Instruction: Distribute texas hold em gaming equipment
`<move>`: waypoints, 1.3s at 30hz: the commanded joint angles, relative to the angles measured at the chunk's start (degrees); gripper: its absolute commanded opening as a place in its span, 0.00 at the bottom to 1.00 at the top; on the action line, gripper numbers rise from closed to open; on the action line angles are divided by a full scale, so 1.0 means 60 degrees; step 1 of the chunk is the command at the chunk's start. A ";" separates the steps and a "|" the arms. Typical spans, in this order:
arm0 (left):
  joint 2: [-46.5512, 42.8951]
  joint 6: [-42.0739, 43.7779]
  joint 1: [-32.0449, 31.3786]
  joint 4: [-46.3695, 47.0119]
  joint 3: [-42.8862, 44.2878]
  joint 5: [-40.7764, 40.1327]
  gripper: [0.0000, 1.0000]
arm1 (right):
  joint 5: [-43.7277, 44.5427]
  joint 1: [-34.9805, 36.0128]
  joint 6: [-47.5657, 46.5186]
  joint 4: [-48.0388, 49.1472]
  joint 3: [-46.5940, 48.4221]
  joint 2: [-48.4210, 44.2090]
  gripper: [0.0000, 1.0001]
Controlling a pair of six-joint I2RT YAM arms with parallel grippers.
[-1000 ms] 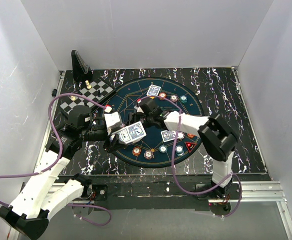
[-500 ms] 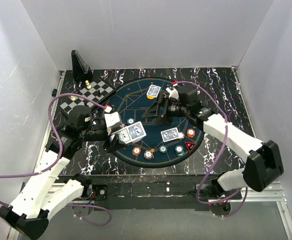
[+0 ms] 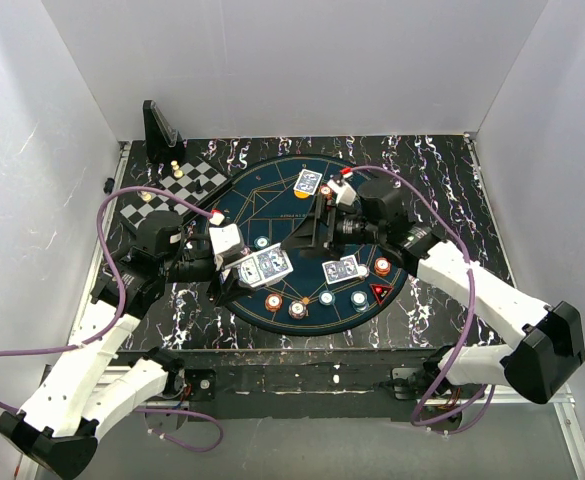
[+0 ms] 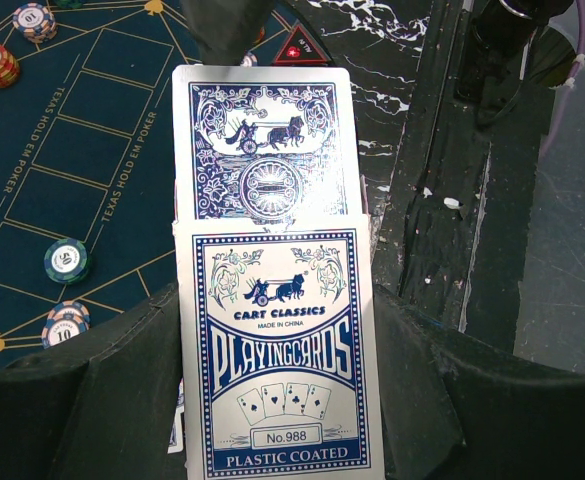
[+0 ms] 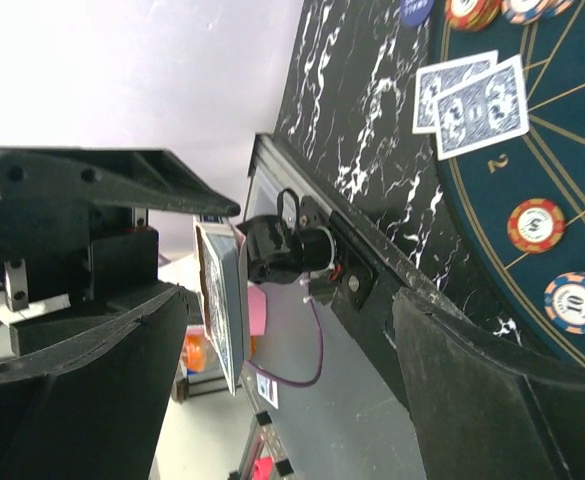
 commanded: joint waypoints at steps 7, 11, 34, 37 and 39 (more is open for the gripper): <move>-0.0014 -0.0047 -0.0029 0.0247 0.0232 0.0311 0.00 | -0.0003 0.1193 -0.0326 0.0393 0.0600 0.0413 0.91; 0.0015 -0.0076 -0.0029 0.0277 0.0275 0.0340 0.00 | 0.0012 0.1325 -0.0267 0.0540 0.0571 0.0603 0.91; -0.0073 -0.0150 -0.0029 0.0262 0.0290 0.0355 0.00 | 0.0349 0.1194 -0.0062 0.0248 0.0337 0.0164 0.46; -0.0088 -0.0149 -0.0029 0.0262 0.0291 0.0369 0.00 | 0.0363 0.1092 -0.0076 0.0145 0.0278 0.0047 0.46; -0.0088 -0.0135 -0.0029 0.0291 0.0305 0.0384 0.00 | 0.0349 0.1018 -0.0135 0.0072 0.0264 -0.0026 0.45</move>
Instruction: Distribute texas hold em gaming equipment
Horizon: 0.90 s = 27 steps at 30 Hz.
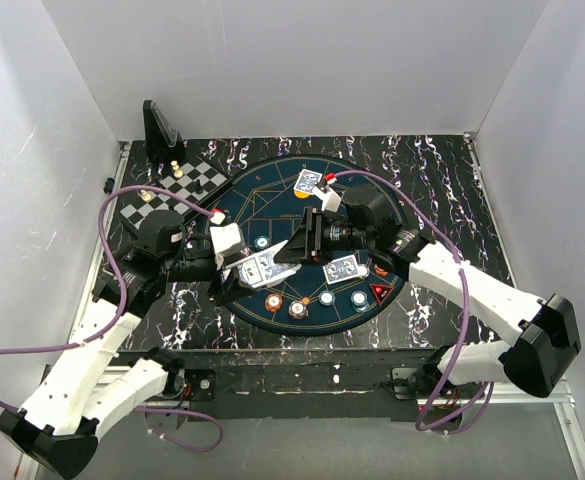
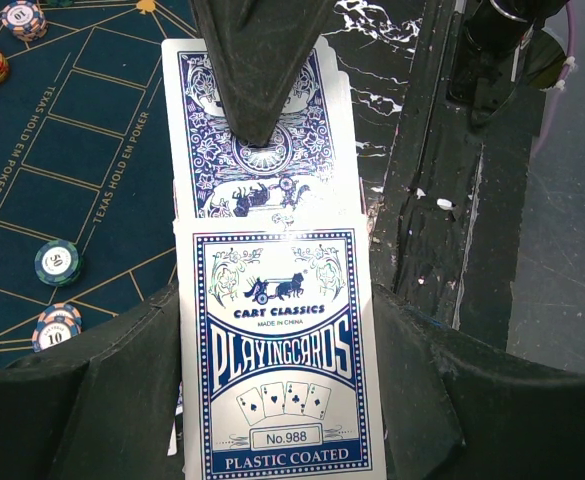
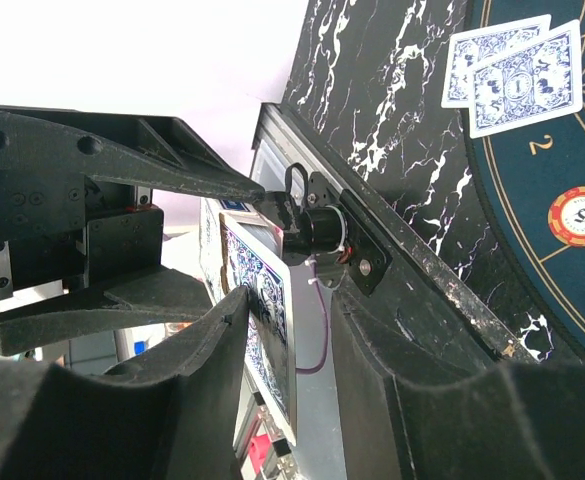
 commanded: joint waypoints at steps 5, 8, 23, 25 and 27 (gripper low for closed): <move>-0.0201 -0.0080 -0.0043 0.0269 0.0290 0.0260 0.00 | 0.0094 -0.0349 -0.0249 -0.0279 0.0023 -0.0591 0.45; -0.0215 -0.0081 -0.0029 0.0269 0.0305 0.0260 0.00 | 0.0108 -0.0408 -0.0307 -0.0381 0.0023 -0.0665 0.43; -0.0245 -0.0183 -0.0029 0.0357 0.0276 0.0289 0.00 | 0.0138 -0.0759 -0.0453 -0.0806 -0.0153 -0.1060 0.35; -0.0230 -0.0183 -0.0029 0.0357 0.0290 0.0289 0.00 | 0.0167 -0.0847 -0.0512 -0.0923 -0.0138 -0.1148 0.35; -0.0245 -0.0198 -0.0029 0.0343 0.0276 0.0275 0.00 | 0.0153 -0.0935 -0.0556 -0.0982 -0.0182 -0.1222 0.35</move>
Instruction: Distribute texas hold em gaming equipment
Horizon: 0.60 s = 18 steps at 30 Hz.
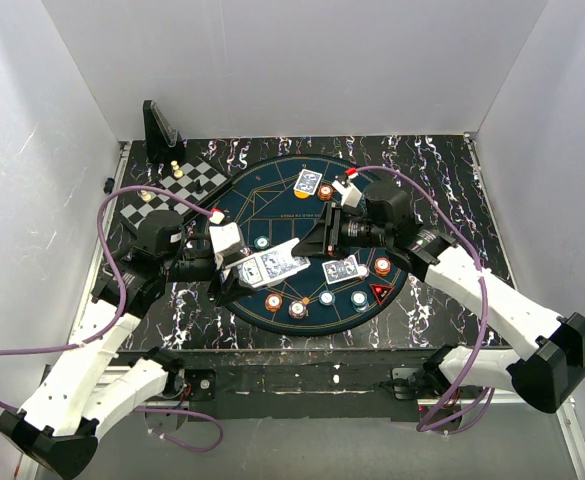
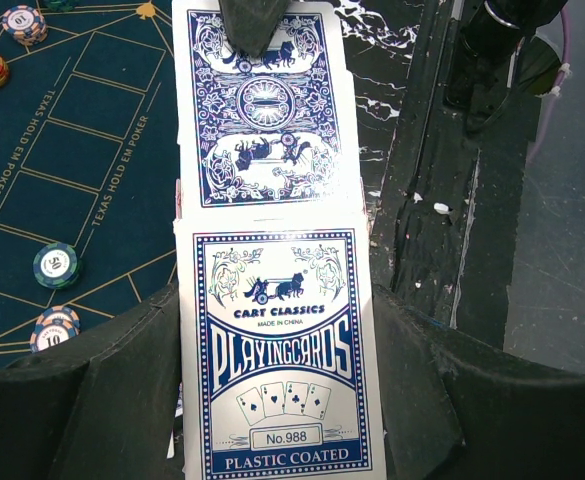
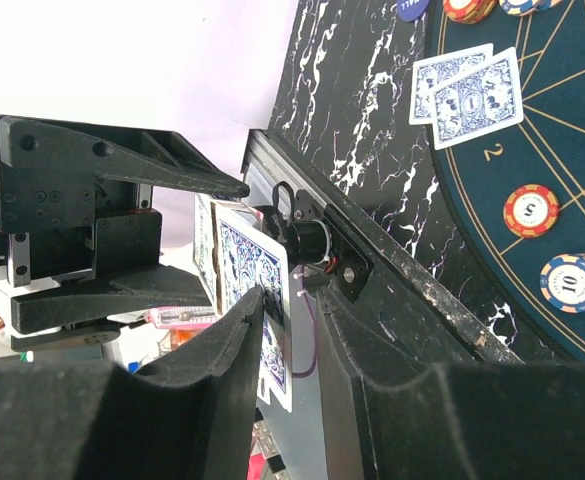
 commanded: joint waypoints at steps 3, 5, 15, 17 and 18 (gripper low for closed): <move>-0.0208 -0.0099 -0.0029 0.0281 0.0290 0.0224 0.00 | 0.0050 -0.0247 -0.0283 -0.0228 -0.0109 -0.0464 0.34; -0.0208 -0.0114 -0.0029 0.0296 0.0276 0.0239 0.00 | 0.0065 -0.0305 -0.0312 -0.0272 -0.0138 -0.0494 0.34; -0.0223 -0.0114 -0.0029 0.0310 0.0290 0.0238 0.00 | 0.0094 -0.0496 -0.0444 -0.0536 -0.0095 -0.0684 0.33; -0.0237 -0.0114 -0.0029 0.0310 0.0276 0.0238 0.00 | 0.0094 -0.0540 -0.0429 -0.0536 -0.0095 -0.0757 0.32; -0.0223 -0.0114 -0.0029 0.0310 0.0261 0.0253 0.00 | 0.0094 -0.0554 -0.0444 -0.0551 -0.0095 -0.0786 0.32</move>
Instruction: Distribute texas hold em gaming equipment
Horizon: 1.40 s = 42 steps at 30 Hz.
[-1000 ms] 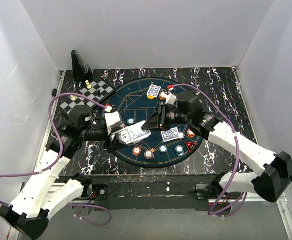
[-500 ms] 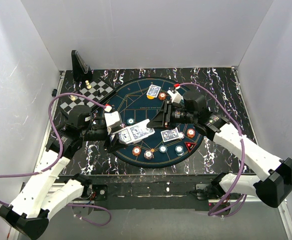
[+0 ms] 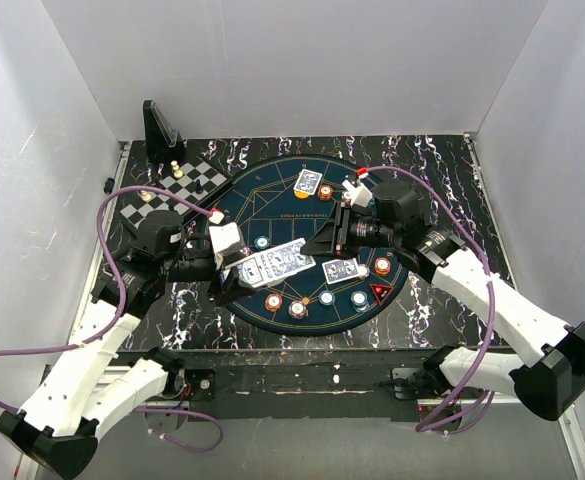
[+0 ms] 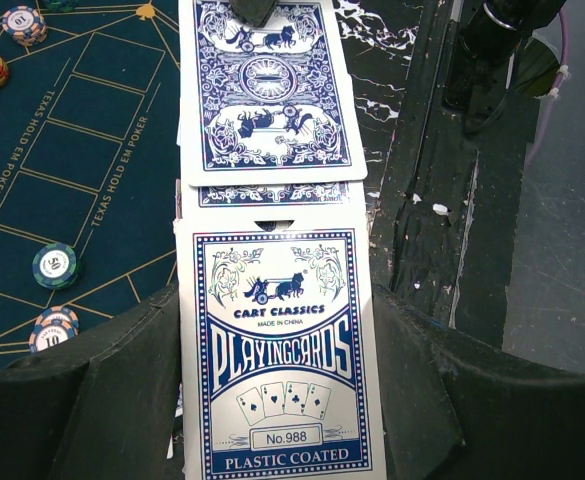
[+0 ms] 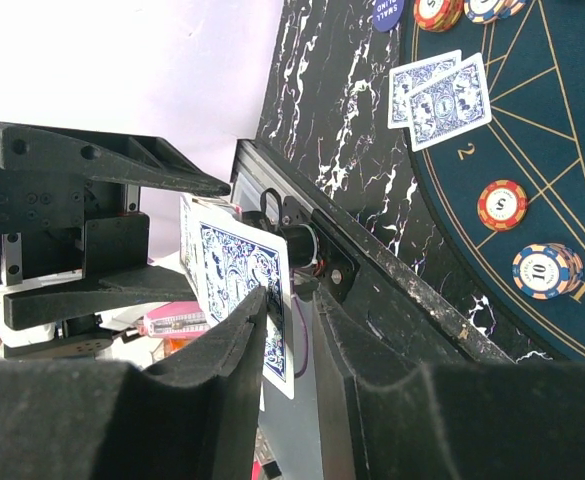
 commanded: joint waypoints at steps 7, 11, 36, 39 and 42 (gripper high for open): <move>-0.0219 -0.0096 -0.0029 0.0310 0.0261 0.0242 0.00 | -0.0008 -0.0220 -0.0225 -0.0161 0.0030 -0.0489 0.31; -0.0219 -0.0096 -0.0029 0.0310 0.0246 0.0242 0.00 | -0.0023 -0.0220 -0.0211 -0.0191 0.0000 -0.0547 0.30; -0.0073 -0.0608 -0.0029 0.0676 0.0012 0.0301 0.00 | -0.0506 -0.0249 -0.0240 -0.0483 0.0220 -0.0796 0.76; -0.0044 -0.0638 -0.0029 0.0735 0.0070 0.0315 0.00 | -0.0696 -0.0250 -0.0197 -0.0572 0.0147 -0.0869 0.80; 0.0000 -0.0638 -0.0029 0.0735 0.0114 0.0286 0.00 | -0.0814 -0.0147 0.0067 -0.0353 -0.0146 -0.0884 0.82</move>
